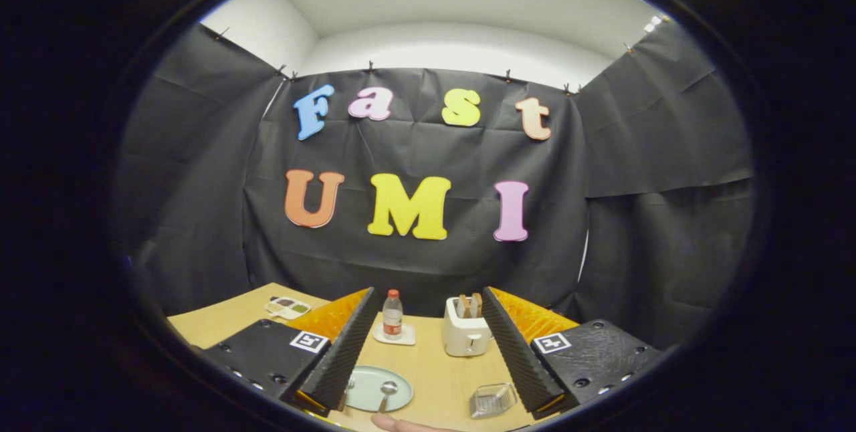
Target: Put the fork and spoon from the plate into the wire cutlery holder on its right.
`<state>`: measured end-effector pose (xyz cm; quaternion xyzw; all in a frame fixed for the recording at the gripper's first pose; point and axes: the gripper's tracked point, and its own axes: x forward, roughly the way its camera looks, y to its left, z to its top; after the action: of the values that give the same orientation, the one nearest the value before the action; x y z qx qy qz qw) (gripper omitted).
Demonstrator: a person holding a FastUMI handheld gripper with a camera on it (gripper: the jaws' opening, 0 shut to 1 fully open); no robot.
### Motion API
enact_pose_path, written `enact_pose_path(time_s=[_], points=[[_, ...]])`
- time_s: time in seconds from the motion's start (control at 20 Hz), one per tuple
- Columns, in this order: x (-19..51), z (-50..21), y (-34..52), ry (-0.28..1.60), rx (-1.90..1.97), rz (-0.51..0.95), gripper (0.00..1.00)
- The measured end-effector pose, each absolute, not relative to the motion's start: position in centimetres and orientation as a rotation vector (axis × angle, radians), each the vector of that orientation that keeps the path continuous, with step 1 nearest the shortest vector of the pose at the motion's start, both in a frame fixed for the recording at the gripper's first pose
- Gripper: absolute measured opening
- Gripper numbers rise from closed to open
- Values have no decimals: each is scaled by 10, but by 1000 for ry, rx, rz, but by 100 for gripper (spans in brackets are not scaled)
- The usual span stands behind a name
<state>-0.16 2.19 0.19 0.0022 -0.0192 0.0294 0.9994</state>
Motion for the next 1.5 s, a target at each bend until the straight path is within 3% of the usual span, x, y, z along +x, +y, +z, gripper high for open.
enact_pose_path(time_s=[0.75,1.5], points=[[24,-50,55,98,31,62,95],[51,-276,102,597,-46,73,96]])
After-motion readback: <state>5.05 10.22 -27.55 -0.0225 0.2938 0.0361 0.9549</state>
